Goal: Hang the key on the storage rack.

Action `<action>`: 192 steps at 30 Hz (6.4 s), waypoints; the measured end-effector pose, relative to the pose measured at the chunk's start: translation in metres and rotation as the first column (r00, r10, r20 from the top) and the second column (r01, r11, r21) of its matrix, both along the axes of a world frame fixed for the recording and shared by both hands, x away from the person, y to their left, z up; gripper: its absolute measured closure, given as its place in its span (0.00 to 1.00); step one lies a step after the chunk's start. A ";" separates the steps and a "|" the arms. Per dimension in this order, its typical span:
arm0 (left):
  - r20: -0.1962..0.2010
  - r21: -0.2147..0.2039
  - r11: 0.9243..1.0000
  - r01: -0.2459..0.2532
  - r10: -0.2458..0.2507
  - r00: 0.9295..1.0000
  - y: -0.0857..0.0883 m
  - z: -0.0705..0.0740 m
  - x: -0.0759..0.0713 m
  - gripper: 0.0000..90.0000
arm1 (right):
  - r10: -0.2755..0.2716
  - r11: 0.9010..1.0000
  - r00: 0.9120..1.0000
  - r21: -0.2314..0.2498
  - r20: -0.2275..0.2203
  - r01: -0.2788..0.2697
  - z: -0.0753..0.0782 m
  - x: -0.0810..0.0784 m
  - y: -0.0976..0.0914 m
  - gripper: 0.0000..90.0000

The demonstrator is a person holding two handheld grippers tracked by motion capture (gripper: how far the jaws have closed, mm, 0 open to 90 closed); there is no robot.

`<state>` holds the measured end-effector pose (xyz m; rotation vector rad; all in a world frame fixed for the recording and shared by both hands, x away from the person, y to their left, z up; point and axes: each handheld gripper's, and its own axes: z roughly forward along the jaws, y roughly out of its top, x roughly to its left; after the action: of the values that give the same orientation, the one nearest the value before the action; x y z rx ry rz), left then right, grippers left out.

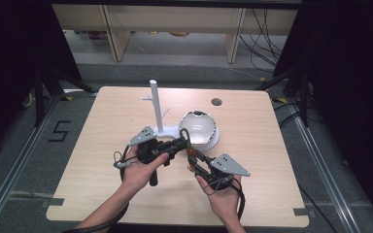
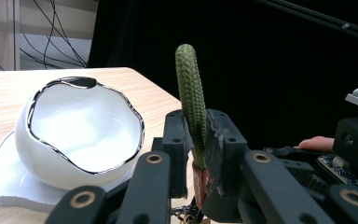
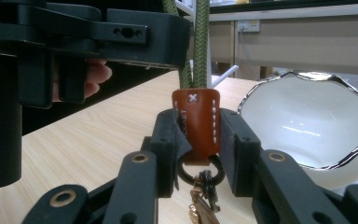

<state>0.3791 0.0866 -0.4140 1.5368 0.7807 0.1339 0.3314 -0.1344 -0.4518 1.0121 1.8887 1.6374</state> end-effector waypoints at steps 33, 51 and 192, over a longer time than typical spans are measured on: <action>0.155 0.185 0.971 -0.148 0.120 0.981 0.026 0.014 0.001 0.93 | -0.041 0.999 0.999 -0.029 -0.023 0.040 -0.001 0.001 -0.023 0.62; 0.186 0.241 0.924 -0.295 0.255 0.949 0.061 0.015 0.006 0.93 | -0.127 0.988 0.991 -0.091 -0.038 0.123 -0.018 0.000 -0.053 0.58; 0.295 0.411 0.752 -0.515 0.425 0.856 0.056 0.025 0.078 0.92 | -0.222 0.970 0.974 -0.116 -0.049 0.215 -0.035 -0.004 -0.072 0.59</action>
<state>0.4571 0.1428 -0.3891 1.7193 1.0276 0.9009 0.3273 -0.2065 -0.4873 1.1903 1.8119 1.3761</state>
